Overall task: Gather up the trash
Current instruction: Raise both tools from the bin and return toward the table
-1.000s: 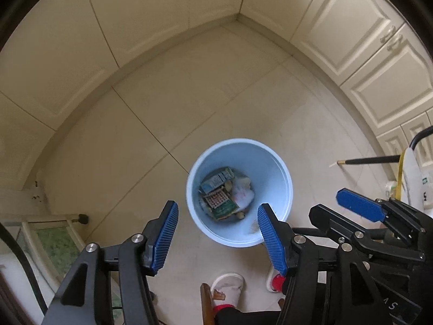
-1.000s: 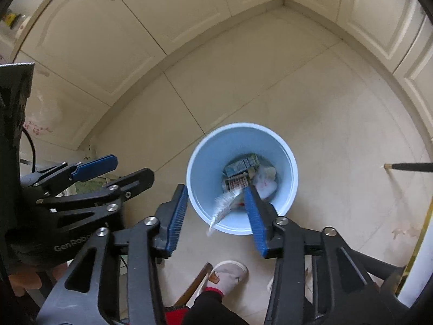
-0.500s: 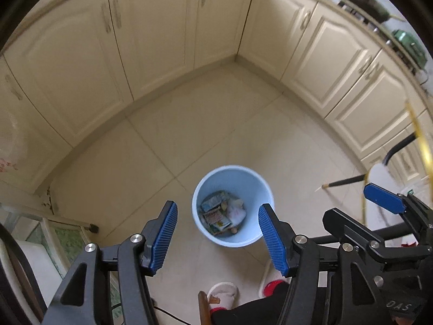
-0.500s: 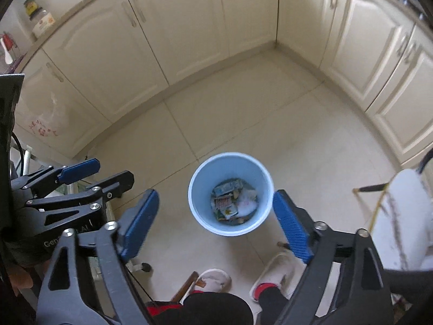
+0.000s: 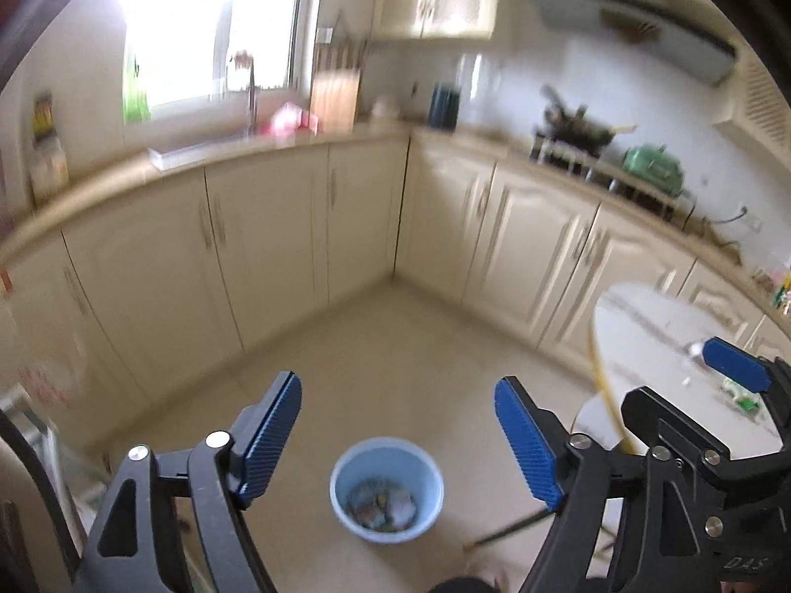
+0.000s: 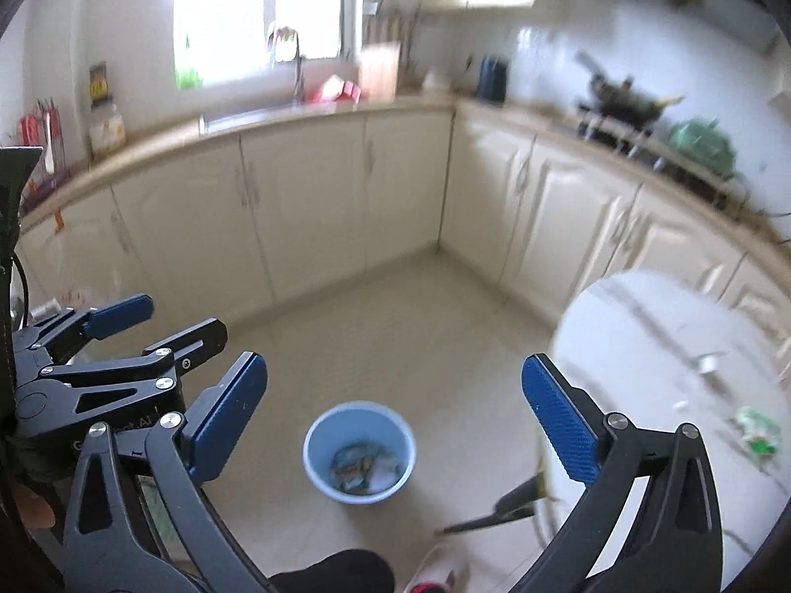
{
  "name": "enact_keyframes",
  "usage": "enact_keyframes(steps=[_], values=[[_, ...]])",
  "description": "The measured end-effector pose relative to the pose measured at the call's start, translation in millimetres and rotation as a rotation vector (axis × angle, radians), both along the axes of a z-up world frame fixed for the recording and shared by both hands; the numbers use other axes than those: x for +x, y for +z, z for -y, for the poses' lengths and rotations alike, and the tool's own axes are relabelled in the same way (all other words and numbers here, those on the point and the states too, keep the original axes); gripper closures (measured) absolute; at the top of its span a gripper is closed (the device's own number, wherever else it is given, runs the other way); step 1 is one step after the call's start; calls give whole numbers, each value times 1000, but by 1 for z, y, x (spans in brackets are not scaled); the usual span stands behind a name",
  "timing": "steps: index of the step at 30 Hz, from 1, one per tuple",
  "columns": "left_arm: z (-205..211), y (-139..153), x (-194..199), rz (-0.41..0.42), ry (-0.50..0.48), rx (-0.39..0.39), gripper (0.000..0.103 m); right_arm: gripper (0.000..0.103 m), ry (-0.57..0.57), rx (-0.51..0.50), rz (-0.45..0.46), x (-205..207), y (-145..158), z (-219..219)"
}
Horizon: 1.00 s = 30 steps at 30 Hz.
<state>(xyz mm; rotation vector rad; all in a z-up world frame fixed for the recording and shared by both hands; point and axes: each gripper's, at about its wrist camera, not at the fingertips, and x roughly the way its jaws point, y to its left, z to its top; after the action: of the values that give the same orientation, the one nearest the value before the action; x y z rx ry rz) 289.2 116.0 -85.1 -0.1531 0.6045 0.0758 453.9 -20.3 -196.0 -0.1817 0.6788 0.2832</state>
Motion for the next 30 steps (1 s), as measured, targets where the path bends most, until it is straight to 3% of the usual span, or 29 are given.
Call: enact_keyframes(steps=[5, 13, 21, 25, 30], values=[[55, 18, -60, 159, -13, 44, 18, 0, -48, 28, 167, -45, 57, 29], [127, 31, -145, 396, 9, 114, 9, 0, -131, 41, 382, -117, 109, 62], [171, -8, -208, 503, -7, 146, 5, 0, -218, 48, 505, -169, 136, 91], [163, -43, -190, 528, -34, 151, 5, 0, -260, 48, 530, -183, 143, 116], [186, -51, -189, 553, -82, 144, 5, 0, -333, 47, 556, -194, 147, 145]])
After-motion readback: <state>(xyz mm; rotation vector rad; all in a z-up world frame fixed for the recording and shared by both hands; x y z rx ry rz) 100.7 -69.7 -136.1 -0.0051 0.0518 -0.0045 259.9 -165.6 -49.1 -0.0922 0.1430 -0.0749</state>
